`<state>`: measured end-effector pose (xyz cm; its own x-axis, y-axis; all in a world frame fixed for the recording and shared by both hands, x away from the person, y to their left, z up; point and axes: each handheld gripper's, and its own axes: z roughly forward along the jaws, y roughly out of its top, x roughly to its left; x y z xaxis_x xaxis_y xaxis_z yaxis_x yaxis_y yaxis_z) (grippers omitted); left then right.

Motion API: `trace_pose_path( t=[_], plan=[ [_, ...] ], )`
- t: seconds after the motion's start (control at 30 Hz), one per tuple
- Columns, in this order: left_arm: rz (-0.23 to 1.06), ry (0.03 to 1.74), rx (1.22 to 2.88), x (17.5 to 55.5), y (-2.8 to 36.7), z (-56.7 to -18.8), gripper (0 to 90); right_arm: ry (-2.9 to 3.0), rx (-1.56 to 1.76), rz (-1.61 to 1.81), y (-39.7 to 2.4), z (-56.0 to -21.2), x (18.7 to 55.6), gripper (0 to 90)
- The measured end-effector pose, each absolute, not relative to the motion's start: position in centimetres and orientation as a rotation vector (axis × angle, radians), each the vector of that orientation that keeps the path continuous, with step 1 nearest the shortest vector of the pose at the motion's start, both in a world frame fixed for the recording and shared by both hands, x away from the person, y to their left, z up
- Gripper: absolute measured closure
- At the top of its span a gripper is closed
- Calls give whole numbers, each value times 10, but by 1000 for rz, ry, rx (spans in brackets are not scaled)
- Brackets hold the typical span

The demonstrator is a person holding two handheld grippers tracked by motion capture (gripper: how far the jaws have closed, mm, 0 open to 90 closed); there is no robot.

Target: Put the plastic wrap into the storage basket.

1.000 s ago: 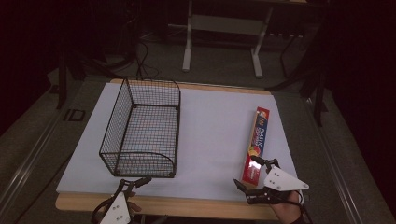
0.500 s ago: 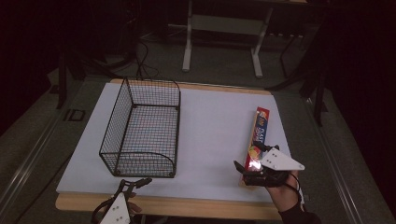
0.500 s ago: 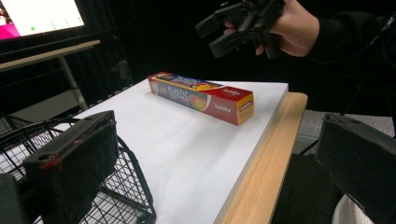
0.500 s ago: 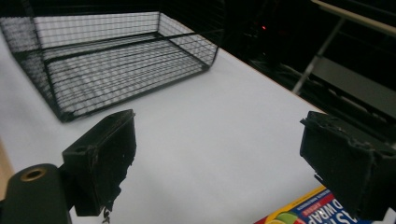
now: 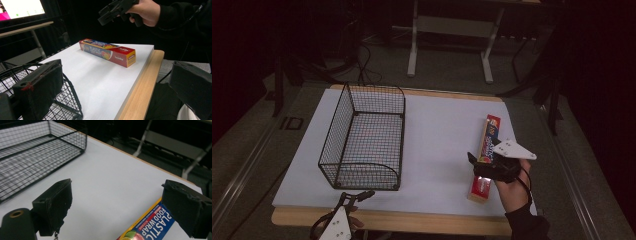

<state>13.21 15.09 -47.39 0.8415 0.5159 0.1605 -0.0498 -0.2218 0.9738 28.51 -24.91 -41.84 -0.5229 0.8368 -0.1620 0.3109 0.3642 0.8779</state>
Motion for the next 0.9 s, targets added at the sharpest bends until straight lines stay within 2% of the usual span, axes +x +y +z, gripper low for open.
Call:
trace_pose_path(
  t=[0.27,0.57,0.8,0.83,0.9],
  plan=[
    [545,359,1724,132,151,-473,0,1973,1146,1038,-243,-412,309,92],
    [550,353,1725,131,151,-473,0,2002,1313,907,-250,-420,331,94],
    [550,349,1730,131,150,-474,0,2014,1492,854,-259,-424,348,106],
    [551,350,1731,131,150,-473,0,2015,1519,843,-261,-424,351,142],
    [550,349,1730,131,150,-473,0,2012,1573,828,-264,-426,356,143]
  ],
)
